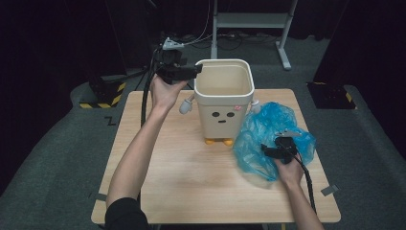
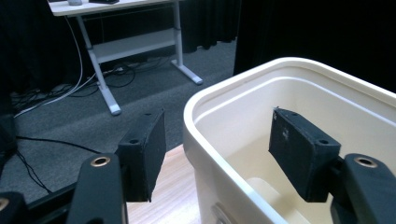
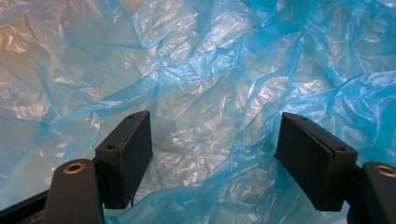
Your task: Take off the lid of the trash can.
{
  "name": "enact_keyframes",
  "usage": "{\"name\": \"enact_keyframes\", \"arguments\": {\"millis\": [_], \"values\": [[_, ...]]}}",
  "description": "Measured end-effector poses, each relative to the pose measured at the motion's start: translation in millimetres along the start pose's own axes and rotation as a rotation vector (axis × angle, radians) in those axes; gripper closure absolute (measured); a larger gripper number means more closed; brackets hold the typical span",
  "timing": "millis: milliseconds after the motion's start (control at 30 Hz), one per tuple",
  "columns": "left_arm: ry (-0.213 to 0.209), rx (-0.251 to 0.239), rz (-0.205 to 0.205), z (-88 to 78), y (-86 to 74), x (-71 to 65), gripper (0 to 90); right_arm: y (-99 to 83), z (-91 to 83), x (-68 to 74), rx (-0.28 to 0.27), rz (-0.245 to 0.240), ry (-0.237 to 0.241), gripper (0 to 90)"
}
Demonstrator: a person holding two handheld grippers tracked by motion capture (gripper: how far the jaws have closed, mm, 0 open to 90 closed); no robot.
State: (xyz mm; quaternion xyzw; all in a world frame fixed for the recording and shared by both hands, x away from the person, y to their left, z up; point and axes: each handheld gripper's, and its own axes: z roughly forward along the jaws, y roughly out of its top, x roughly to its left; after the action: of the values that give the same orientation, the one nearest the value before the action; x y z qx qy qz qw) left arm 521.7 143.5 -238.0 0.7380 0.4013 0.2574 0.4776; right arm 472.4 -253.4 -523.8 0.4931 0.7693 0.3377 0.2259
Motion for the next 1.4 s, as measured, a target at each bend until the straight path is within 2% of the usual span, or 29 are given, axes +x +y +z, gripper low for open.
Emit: {"name": "enact_keyframes", "arguments": {"millis": [400,600,733,900,1167,1400], "values": [[0.023,0.022,0.007,20.3,6.1,3.9,41.0,0.0,0.0,0.0,-0.001,0.001,0.001,26.6],[0.024,0.016,-0.017,29.0,7.1,10.8,42.1,0.0,0.0,0.1,0.0,0.001,0.001,26.6],[0.007,0.017,-0.038,36.2,7.8,13.9,44.7,0.0,0.0,0.1,0.0,0.002,0.0,26.7],[0.013,0.039,-0.03,43.8,5.4,13.9,48.9,0.0,0.0,0.1,-0.001,0.002,0.0,26.6],[0.019,0.019,-0.038,47.8,4.9,14.6,53.2,0.0,0.0,-0.1,0.0,0.0,0.0,26.7],[0.02,0.027,-0.04,50.7,3.4,16.3,57.0,0.0,0.0,-0.1,0.0,0.0,0.0,26.6]]}}
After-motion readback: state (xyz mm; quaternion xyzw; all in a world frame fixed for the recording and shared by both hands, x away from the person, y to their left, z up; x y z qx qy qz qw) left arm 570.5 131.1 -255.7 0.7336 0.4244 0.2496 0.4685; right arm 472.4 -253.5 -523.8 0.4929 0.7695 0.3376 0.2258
